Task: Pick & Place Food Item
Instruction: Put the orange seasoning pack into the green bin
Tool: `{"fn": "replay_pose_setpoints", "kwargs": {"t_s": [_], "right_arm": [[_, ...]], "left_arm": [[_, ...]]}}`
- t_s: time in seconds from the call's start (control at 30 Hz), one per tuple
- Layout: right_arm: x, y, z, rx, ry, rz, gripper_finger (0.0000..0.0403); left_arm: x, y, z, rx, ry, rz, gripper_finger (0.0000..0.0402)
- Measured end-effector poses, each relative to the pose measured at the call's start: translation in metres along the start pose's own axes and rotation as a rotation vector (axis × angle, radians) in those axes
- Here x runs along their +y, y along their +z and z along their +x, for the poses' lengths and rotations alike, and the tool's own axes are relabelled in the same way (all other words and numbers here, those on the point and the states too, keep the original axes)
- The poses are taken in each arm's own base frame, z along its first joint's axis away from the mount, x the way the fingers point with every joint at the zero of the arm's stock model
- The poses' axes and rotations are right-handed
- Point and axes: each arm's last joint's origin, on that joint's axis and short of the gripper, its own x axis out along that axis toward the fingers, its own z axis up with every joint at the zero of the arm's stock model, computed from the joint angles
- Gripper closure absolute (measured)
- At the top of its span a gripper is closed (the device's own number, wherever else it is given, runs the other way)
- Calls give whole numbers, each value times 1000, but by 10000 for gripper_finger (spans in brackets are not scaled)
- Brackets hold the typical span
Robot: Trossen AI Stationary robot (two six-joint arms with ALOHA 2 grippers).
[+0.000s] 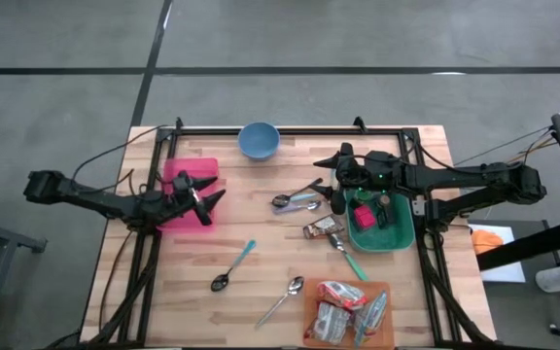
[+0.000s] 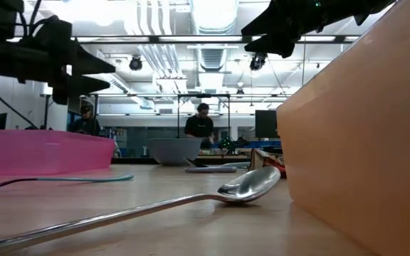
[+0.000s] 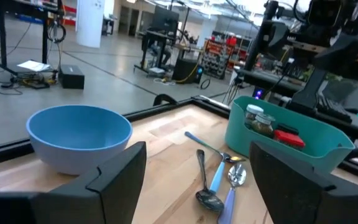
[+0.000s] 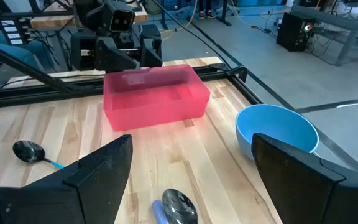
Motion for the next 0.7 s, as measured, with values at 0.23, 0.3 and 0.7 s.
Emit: {"fn": "replay_pose_setpoints", "kwargs": {"t_s": [0.23,0.3,0.7], "right_arm": [[0,0,0,0,0,0,76],[0,0,0,0,0,0,76],[0,0,0,0,0,0,76]], "left_arm": [[3,4,-4,-28,17,16,116],[3,3,-4,-18,19,24,116],[4,-1,-4,14,24,41,116]]}}
